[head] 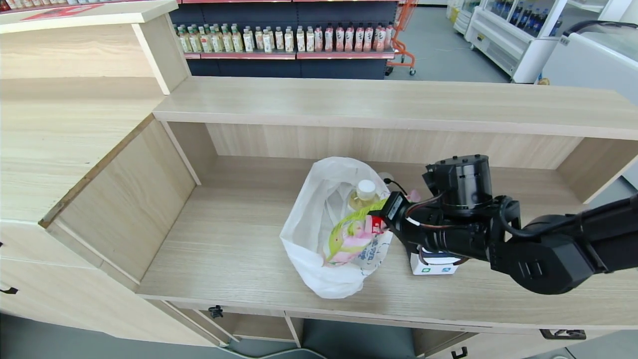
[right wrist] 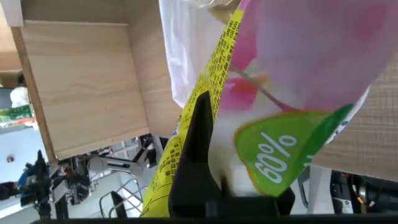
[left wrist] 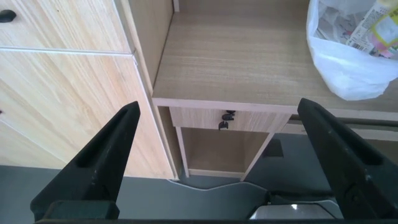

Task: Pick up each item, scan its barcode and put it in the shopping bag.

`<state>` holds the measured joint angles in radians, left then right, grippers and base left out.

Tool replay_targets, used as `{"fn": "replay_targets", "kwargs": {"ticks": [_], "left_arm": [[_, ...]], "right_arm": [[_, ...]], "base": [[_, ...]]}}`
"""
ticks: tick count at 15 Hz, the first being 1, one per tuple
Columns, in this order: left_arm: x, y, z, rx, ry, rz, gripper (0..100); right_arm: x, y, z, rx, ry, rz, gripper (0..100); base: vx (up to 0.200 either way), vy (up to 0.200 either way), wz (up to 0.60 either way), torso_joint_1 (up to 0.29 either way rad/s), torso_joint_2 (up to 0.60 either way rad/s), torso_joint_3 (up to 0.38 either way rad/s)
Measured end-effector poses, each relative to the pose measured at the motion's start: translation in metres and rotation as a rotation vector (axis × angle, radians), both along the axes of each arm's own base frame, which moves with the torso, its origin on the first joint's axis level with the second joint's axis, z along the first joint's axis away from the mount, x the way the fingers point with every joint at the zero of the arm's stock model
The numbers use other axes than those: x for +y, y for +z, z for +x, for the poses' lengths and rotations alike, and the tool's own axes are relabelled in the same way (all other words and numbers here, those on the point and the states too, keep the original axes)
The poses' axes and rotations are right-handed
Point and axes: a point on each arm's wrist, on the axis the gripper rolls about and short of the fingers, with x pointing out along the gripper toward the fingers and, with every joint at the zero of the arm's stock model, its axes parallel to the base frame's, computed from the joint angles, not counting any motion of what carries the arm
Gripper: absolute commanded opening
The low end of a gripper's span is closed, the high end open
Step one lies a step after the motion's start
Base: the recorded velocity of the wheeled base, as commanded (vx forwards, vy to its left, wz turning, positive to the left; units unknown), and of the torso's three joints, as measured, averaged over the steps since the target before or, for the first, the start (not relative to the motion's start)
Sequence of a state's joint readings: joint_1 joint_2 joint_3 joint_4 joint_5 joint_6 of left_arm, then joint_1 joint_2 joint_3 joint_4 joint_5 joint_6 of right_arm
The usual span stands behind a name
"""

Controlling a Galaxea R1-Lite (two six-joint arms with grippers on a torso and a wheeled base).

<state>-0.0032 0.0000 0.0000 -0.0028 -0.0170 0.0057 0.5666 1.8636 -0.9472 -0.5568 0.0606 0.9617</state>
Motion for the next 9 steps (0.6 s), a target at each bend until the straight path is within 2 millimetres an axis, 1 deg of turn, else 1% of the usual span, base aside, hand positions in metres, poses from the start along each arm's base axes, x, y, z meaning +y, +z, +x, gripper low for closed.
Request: {"fn": "replay_targets", "kwargs": {"ticks": [3,6,9], "left_arm": [[0.000,0.000,0.000,0.000,0.000,0.000,100],[0.000,0.000,0.000,0.000,0.000,0.000,100],[0.000,0.000,0.000,0.000,0.000,0.000,100]], "right_arm": [[-0.007,-0.006,0.012,-0.010,-0.037,0.009,0],[-0.007,-0.015,0.020,-0.009,-0.049,0.008,0],[-0.006,-0.022,0.024,-0.010,-0.085,-0.012,0]], "base": [[0.000,0.000,0.00,0.000,0.00,0.000],[0.000,0.000,0.00,0.000,0.00,0.000],[0.000,0.000,0.00,0.000,0.00,0.000]]}}
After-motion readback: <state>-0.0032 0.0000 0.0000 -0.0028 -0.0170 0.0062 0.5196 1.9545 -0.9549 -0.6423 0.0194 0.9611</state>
